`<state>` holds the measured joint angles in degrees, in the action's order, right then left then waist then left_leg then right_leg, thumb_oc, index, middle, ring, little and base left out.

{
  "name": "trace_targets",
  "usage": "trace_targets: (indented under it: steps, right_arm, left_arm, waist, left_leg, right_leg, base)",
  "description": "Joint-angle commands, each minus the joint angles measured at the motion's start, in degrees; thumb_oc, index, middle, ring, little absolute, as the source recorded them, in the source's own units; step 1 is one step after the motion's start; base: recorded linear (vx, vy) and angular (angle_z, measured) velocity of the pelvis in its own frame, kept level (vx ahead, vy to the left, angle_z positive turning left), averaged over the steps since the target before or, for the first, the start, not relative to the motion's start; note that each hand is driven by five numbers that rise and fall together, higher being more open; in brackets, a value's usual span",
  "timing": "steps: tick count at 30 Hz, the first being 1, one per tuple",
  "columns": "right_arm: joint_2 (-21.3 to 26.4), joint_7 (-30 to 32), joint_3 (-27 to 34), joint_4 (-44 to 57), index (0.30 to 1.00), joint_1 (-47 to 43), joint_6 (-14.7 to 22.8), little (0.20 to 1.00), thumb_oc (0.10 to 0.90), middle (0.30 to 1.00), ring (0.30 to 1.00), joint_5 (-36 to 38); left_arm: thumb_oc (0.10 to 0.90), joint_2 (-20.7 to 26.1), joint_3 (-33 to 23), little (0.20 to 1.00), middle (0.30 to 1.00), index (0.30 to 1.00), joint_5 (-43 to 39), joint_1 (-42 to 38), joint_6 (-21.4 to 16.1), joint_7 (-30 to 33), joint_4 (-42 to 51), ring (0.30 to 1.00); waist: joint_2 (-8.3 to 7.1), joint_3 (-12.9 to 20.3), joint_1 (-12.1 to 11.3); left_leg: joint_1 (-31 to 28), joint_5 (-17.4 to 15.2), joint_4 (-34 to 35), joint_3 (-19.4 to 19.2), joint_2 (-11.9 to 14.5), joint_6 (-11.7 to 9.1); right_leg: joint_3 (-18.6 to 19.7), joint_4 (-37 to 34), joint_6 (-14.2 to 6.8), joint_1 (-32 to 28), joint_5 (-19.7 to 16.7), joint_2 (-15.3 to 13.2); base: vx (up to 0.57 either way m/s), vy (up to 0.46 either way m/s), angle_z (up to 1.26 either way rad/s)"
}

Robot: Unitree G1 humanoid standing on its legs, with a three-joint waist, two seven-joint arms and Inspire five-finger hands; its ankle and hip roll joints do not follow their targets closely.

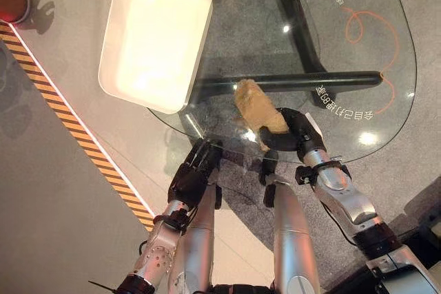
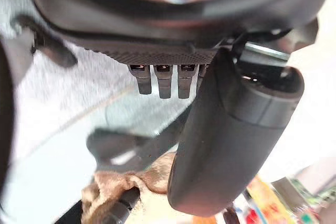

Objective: Wipe the table with a cloth and put it in the basket.

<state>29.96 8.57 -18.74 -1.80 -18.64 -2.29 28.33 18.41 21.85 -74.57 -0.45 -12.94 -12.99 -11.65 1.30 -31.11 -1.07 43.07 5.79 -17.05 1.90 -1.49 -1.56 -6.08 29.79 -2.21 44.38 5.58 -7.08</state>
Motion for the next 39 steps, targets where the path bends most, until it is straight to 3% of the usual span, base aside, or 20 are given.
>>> trace_targets:
  steps: [1, 4, 8, 18, 26, 34, 39]
  right_arm:
    - [-1.78, -7.11, 2.42, 14.48, 0.3, 0.46, 12.84, 0.2, 0.1, 0.3, 0.3, 8.83]
    - [-3.52, -10.89, 3.67, 16.98, 0.3, 2.53, 15.24, 0.2, 0.1, 0.3, 0.3, 13.36]
    - [-4.57, -13.94, 4.27, 19.39, 0.3, 4.65, 14.88, 0.2, 0.1, 0.3, 0.3, 12.14]
    - [-0.51, -23.83, 2.0, 21.65, 0.3, 7.4, 15.44, 0.2, 0.1, 0.3, 0.3, 12.1]
    - [1.56, -24.52, -0.83, 21.34, 0.3, 6.9, 13.37, 0.2, 0.1, 0.3, 0.3, 10.09]
    - [3.34, -27.53, -4.14, 21.26, 0.3, 5.82, 14.63, 0.2, 0.1, 0.3, 0.3, 9.37]
    - [3.64, -25.71, -6.06, 21.32, 0.3, 4.02, 12.21, 0.2, 0.1, 0.3, 0.3, 6.16]
  left_arm:
    - [0.8, -0.27, -1.0, 0.9, 0.9, 0.9, -4.89, 5.06, -2.82, -5.43, 8.16, 0.9]
    - [0.8, -0.17, -1.84, 0.9, 0.9, 0.9, -5.5, 5.14, -4.46, -5.36, 9.22, 0.9]
    - [0.8, -0.14, -3.55, 0.9, 0.9, 0.9, -6.0, 4.63, -3.45, -6.15, 10.2, 0.9]
    - [0.8, 2.48, -2.48, 0.9, 0.9, 0.9, -3.91, 2.51, -2.72, -6.56, 13.09, 0.9]
    - [0.8, 3.84, -1.6, 0.9, 0.9, 0.9, -2.7, 0.64, -3.07, -8.02, 15.38, 0.9]
    - [0.8, 5.35, -0.42, 0.9, 0.9, 0.9, -1.78, -0.55, -2.98, -6.59, 16.89, 0.9]
    - [0.8, 5.51, 0.32, 0.9, 0.9, 0.9, -1.92, -1.6, -1.96, -6.96, 17.69, 0.9]
  waist:
    - [-0.87, 1.32, 0.14]
    - [-1.03, 1.32, 0.74]
    - [-1.18, 1.32, 1.55]
    - [-2.05, 1.32, 2.57]
    - [-2.15, 1.32, 2.69]
    - [-2.43, 1.32, 2.24]
    - [-2.46, 1.32, 2.08]
  left_leg:
    - [-0.58, -11.75, -9.7, -5.68, -2.42, 4.4]
    - [0.05, -12.03, -10.51, -5.93, -2.15, 4.45]
    - [0.76, -12.15, -11.22, -6.33, -1.93, 4.49]
    - [2.0, -11.78, -11.91, -6.54, -1.83, 4.48]
    - [2.62, -11.31, -11.98, -6.41, -1.81, 4.11]
    - [2.51, -10.47, -11.2, -5.82, -2.02, 3.78]
    - [2.59, -10.2, -11.02, -5.59, -2.12, 3.61]
  right_leg:
    - [-2.76, -7.59, 0.35, -1.42, -6.31, 3.32]
    - [-2.15, -7.34, 0.34, -0.85, -6.45, 3.48]
    - [-1.14, -7.19, 0.26, -0.12, -6.65, 3.91]
    - [-0.38, -7.6, 0.09, 0.56, -7.19, 4.44]
    - [-0.34, -7.98, 0.15, 0.93, -7.44, 4.43]
    - [-0.76, -9.21, 0.08, 0.35, -7.91, 4.33]
    - [-0.76, -9.26, 0.09, 0.51, -7.96, 4.39]
  base:
    - [0.0, 0.0, 0.0]
    - [0.05, 0.0, -0.02]
    - [0.03, 0.018, -0.11]
    - [0.01, 0.008, -0.05]
    - [0.0, -0.004, -0.02]
    - [-0.01, -0.02, -0.02]
    - [0.0, 0.0, 0.0]
